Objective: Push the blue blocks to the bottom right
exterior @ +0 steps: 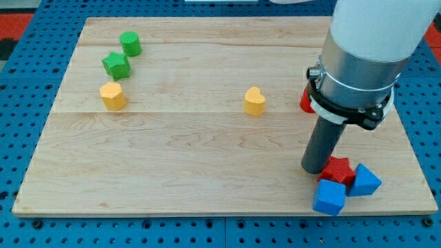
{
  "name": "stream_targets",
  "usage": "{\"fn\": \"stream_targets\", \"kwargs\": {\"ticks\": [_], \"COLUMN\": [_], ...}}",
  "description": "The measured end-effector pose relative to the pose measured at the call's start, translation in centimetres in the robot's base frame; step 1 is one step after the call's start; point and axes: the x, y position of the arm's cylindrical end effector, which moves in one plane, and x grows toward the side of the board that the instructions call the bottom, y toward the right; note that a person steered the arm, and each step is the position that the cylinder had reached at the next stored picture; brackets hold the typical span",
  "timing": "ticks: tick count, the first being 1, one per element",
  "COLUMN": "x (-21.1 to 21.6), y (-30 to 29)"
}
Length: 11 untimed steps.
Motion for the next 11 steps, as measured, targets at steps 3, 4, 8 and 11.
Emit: {"fn": "stream_targets", "kwargs": {"ticks": [3, 4, 8, 11], "x": [6.9, 6.9, 6.9, -9.0], "y": [-10.1, -4.3, 4.6, -4.2]}}
